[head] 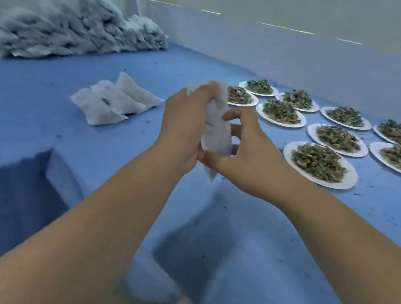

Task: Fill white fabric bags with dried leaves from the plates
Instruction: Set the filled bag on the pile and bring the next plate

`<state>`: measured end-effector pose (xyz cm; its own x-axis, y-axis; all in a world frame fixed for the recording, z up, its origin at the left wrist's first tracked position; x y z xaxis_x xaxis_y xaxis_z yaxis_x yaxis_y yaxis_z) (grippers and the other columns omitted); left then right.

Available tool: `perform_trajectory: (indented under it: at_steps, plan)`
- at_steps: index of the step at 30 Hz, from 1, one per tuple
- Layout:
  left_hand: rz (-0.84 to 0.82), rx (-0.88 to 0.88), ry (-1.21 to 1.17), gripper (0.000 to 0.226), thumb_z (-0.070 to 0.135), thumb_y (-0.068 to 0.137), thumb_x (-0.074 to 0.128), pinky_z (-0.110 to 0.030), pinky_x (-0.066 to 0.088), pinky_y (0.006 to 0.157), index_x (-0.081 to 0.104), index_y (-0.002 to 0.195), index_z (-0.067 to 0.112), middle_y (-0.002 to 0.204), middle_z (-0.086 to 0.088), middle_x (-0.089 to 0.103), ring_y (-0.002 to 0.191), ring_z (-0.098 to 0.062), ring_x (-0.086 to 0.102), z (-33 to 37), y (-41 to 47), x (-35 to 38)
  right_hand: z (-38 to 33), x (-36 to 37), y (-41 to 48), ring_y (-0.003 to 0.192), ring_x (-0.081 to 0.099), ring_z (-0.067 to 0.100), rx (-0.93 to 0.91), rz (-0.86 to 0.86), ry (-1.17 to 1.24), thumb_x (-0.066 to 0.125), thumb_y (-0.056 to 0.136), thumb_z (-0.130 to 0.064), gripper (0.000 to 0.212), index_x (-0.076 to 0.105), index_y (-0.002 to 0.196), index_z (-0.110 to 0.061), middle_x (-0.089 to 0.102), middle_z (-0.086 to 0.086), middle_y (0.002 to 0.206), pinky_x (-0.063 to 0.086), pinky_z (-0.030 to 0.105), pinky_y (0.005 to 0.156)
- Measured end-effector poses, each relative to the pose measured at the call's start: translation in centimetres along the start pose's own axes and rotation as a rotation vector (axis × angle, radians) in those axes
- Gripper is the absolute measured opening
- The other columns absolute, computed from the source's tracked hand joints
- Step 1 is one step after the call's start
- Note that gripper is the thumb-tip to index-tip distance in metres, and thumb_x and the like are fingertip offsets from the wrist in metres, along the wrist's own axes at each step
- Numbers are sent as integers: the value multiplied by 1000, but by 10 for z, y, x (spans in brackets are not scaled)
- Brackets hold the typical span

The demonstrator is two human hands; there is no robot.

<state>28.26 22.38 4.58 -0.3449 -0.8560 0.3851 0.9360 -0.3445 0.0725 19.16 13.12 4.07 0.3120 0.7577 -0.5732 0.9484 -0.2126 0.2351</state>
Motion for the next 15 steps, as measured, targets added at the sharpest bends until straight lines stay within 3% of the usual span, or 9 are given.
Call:
perform_trajectory:
  at_steps: [2,4,5,7,8,10,12,15]
  plan:
    - [60,33,10,23,41,65,75,-65,54,88,74,79,23,100,-11,75,89,-32,72,6,16,-22,-4,22,22,83,67,-1,-19,16,24,81,78,-48,57,40,116,-39,66,-17,111,50,17,56]
    - [83,58,16,30,45,68,75,-56,58,88,73,89,24,91,-1,75,93,-27,74,12,32,-39,-6,37,46,76,68,2,-20,50,50,79,77,-52,53,42,113,-40,68,-14,104,51,19,50]
    - [85,73,23,37,49,69,75,-50,59,89,72,97,26,93,4,74,96,-22,73,14,40,-46,-4,41,60,77,70,6,-9,75,74,80,76,-52,53,42,113,-40,68,-12,103,57,26,55]
    - [113,84,47,58,55,74,68,-40,53,97,62,124,25,118,9,68,113,-14,66,11,54,-62,2,48,93,85,71,15,8,127,97,80,79,-43,52,42,115,-36,66,-8,104,62,39,70]
    - [144,87,56,61,55,78,63,-37,48,102,57,130,24,126,10,64,121,-12,60,6,59,-71,4,51,111,87,70,16,3,151,75,79,80,-37,51,42,116,-34,64,-8,103,61,37,70]
    - [227,102,114,46,49,90,54,-35,43,105,55,128,24,121,16,58,121,-9,55,-11,68,-90,7,59,152,86,67,15,-14,188,2,76,81,-33,49,44,118,-31,62,-7,101,57,32,62]
    - [276,101,193,23,42,98,46,-36,44,103,57,114,29,104,22,58,109,-5,56,-28,70,-100,11,67,192,80,63,18,-18,210,-29,73,81,-30,47,47,119,-29,61,-4,96,54,35,58]
    - [284,114,254,19,44,96,39,-29,47,85,56,97,35,79,37,58,85,9,58,-40,77,-105,18,89,258,70,56,13,-30,220,-100,69,80,-25,45,51,121,-24,56,-4,84,46,29,49]
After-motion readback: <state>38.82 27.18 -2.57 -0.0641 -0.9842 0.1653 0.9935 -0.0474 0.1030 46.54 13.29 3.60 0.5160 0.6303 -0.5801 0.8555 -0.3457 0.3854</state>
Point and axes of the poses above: each hand's wrist, its own y-axis towards the middle knuckle, its own x-axis out of the palm, z = x × y, the point moved 4 cm from there along y, towards the middle knuckle
